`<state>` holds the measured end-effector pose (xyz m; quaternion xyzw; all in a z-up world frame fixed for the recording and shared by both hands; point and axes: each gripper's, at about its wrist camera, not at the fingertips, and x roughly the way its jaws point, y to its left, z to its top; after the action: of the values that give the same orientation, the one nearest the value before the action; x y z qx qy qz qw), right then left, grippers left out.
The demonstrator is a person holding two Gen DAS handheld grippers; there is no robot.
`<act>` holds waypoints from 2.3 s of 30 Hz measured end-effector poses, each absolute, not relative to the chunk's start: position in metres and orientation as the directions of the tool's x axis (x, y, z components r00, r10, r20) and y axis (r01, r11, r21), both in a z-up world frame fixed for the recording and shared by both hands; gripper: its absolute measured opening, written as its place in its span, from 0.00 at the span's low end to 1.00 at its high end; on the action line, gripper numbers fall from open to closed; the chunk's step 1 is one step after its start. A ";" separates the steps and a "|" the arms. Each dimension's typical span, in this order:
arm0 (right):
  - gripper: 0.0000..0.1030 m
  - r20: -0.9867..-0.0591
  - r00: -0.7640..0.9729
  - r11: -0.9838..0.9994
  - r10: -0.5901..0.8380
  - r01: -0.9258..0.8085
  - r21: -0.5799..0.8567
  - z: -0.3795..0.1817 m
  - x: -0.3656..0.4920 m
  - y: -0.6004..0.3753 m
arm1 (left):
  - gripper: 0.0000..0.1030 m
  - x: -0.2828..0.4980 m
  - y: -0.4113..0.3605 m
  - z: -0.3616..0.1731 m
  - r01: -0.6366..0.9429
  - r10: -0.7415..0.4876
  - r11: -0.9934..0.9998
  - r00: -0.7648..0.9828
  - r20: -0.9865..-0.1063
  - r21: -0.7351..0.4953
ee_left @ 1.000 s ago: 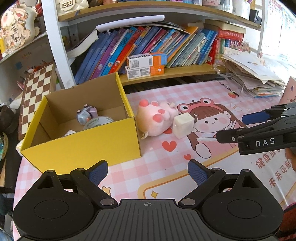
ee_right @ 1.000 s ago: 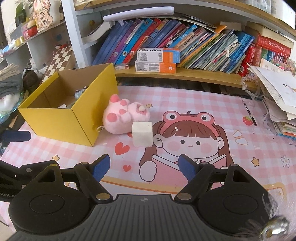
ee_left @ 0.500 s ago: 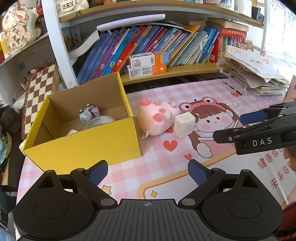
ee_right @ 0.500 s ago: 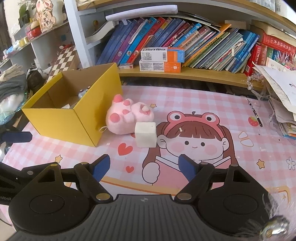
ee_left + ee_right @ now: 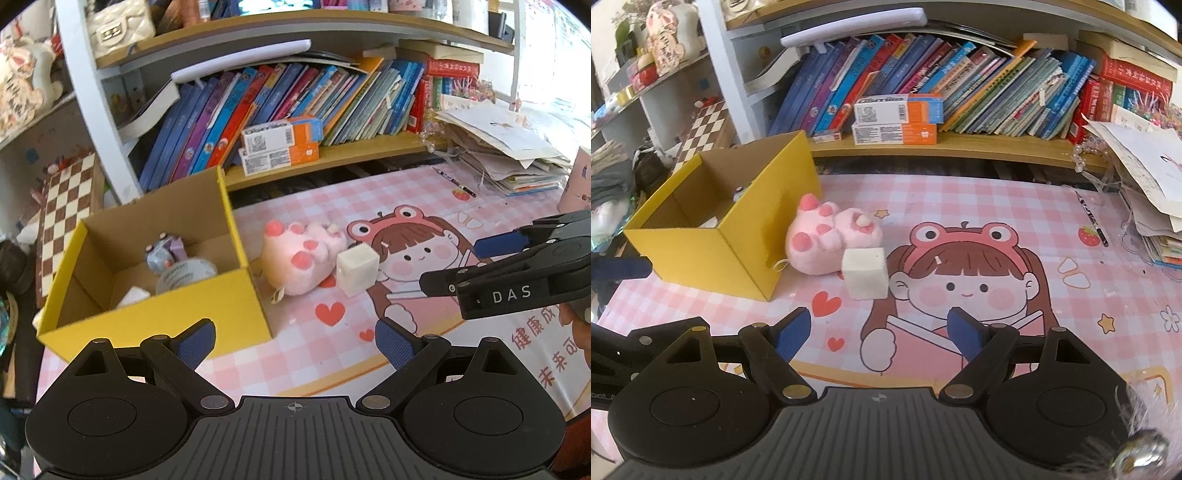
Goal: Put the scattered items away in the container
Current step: 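Move the right tool toward the white foam cube while the left tool approaches the pink plush pig, then close the right gripper on the white foam cube while the left gripper grasps the pink plush pig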
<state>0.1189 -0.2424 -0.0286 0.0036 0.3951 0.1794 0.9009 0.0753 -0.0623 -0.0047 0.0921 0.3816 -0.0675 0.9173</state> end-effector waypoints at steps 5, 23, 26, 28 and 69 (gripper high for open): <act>0.78 -0.710 0.630 0.942 0.316 -0.296 0.156 -0.032 0.125 -0.251 | 0.92 0.087 -0.071 -0.006 0.217 -0.064 0.968 0.704 -0.708 0.129; 0.78 -0.731 0.612 0.952 0.302 -0.239 0.194 -0.048 0.152 -0.271 | 0.92 0.124 -0.097 -0.018 0.295 -0.059 0.933 0.687 -0.724 0.204; 0.78 -0.733 0.610 0.953 0.300 -0.230 0.198 -0.051 0.157 -0.273 | 0.92 0.129 -0.097 -0.020 0.298 -0.055 0.931 0.685 -0.727 0.211; 0.78 -0.735 0.608 0.953 0.299 -0.228 0.200 -0.054 0.160 -0.274 | 0.92 0.132 -0.097 -0.021 0.300 -0.054 0.929 0.686 -0.726 0.214; 0.76 -0.753 0.524 0.873 0.397 -0.468 0.135 -0.094 0.198 -0.212 | 0.28 0.190 -0.108 -0.064 0.311 0.054 0.887 0.666 -0.744 0.342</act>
<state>0.1981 -0.2124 -0.0936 -0.0422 0.4199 0.2482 0.8719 0.1899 -0.1075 -0.0643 0.2265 0.4021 -0.0726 0.8841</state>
